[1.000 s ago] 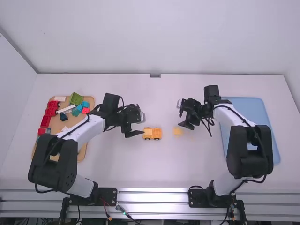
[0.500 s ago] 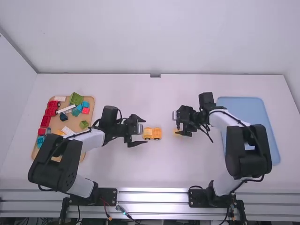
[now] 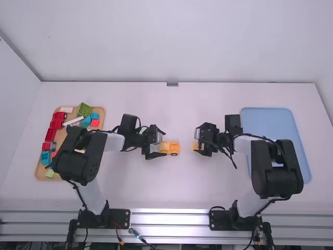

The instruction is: Assemble lego blocks to make yellow taxi

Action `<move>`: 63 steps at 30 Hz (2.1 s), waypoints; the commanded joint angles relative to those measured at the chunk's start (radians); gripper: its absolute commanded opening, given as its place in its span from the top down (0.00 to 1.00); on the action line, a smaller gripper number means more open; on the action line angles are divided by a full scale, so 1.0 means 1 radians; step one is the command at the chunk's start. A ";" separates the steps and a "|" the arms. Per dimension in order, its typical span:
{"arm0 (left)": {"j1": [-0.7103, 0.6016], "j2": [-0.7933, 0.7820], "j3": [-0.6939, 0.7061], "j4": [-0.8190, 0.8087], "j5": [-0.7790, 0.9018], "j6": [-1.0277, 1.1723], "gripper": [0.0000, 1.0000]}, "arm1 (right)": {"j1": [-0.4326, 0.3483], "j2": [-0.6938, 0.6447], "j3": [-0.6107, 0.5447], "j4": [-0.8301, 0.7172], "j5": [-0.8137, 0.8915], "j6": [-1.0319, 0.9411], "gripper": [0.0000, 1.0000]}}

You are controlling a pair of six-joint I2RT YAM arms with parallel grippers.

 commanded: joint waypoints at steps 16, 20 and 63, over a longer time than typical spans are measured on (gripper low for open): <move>-0.003 0.016 0.010 0.037 0.040 0.003 0.01 | -0.115 0.269 0.164 -0.211 -0.281 -0.200 0.01; -0.003 0.016 0.010 0.037 0.040 0.003 0.01 | -0.115 0.344 0.248 -0.318 -0.280 -0.219 0.00; -0.003 0.071 0.009 0.037 0.040 -0.005 0.01 | -0.075 0.406 0.409 -0.654 -0.281 -0.319 0.81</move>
